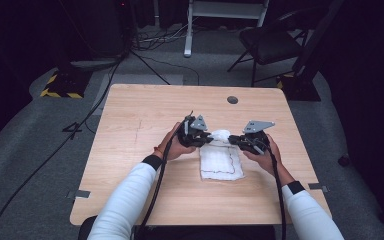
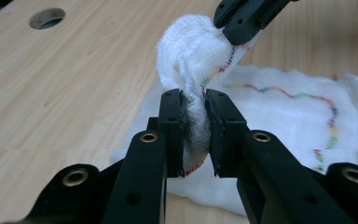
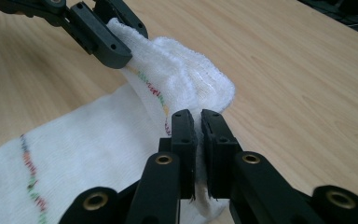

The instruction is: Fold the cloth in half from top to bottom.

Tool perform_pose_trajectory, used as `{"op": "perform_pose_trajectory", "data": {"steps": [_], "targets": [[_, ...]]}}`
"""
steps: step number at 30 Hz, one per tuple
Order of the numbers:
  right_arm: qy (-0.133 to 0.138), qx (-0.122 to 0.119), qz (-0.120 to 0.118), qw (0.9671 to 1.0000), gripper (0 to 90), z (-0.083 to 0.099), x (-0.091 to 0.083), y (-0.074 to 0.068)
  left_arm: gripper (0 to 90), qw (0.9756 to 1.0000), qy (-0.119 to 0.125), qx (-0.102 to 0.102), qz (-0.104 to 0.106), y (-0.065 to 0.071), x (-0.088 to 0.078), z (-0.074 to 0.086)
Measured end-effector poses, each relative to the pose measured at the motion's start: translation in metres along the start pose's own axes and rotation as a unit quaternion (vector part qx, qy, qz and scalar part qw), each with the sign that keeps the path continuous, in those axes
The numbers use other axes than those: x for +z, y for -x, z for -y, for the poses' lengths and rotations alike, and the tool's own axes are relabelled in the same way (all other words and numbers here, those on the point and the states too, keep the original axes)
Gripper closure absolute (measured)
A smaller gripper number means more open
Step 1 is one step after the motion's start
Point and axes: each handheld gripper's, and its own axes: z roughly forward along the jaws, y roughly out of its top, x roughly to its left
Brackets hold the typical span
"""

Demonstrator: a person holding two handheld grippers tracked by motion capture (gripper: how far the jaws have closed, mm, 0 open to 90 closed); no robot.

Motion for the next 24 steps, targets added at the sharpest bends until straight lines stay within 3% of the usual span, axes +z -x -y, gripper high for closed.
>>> {"op": "perform_pose_trajectory", "data": {"steps": [5, 10, 17, 24], "targets": [[-0.002, -0.005, -0.016, 0.9999, 84.1, 0.007, -0.008, -0.008, 77.2, 0.9997, 0.002, 0.014, 0.018, 0.016, -0.006, 0.005], [-0.008, -0.013, -0.033, 0.9993, 83.8, 0.015, -0.017, -0.017, 76.2, 0.9993, -0.010, 0.033, 0.017, 0.033, -0.008, 0.010], [-0.024, -0.034, -0.042, 0.9982, 83.3, 0.025, -0.023, -0.034, 74.9, 0.9979, -0.026, 0.048, 0.034, 0.051, -0.008, 0.017], [-0.037, -0.036, -0.052, 0.9973, 82.2, 0.036, -0.027, -0.042, 75.3, 0.9966, -0.038, 0.055, 0.047, 0.064, -0.008, 0.023]]}}
